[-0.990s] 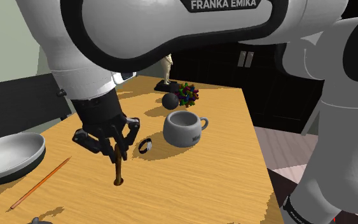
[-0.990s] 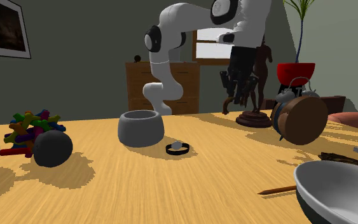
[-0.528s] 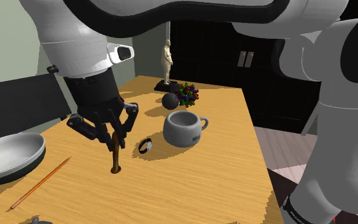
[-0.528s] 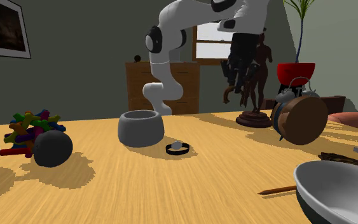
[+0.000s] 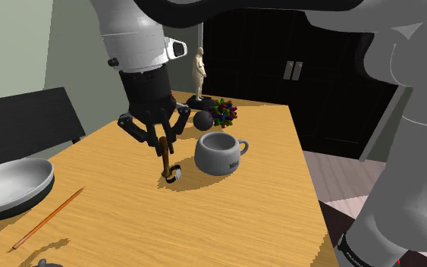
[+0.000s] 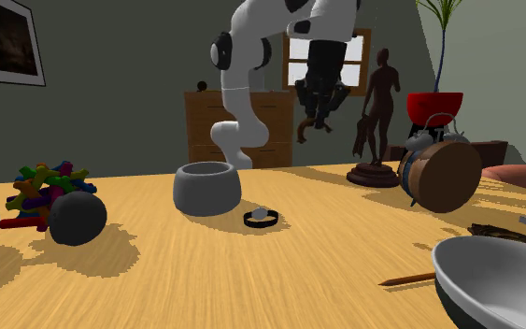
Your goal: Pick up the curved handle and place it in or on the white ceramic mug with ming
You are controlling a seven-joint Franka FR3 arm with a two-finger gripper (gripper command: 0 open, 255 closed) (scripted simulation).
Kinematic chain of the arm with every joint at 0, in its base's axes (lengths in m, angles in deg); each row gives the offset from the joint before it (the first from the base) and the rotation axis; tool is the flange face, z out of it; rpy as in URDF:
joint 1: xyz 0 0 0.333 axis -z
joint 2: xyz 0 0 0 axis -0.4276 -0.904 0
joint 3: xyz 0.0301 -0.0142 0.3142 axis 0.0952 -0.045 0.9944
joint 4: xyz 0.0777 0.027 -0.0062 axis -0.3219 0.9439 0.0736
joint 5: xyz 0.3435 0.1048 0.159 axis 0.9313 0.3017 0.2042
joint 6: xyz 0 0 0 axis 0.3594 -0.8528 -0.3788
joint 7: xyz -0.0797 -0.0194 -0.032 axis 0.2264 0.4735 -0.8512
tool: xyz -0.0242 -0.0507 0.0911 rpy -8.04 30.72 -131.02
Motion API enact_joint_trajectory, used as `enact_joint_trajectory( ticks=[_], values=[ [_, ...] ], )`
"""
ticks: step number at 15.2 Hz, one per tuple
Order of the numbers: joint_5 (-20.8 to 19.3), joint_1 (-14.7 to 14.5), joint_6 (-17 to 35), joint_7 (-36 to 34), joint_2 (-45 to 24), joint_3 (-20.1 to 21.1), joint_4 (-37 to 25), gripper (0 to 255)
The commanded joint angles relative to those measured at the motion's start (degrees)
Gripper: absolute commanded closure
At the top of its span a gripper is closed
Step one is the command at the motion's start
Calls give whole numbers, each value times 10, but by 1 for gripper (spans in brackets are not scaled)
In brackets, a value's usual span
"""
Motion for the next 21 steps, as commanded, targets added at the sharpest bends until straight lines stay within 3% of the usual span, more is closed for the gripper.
enact_joint_trajectory(
  ticks=[1, 10, 21],
  values=[
    [21, 30, 11, 39, 35, -11, 33, 255],
    [77, 113, 34, 206, 154, -91, 136, 255],
    [74, 169, 54, 359, 201, -184, 189, 255]
  ],
)
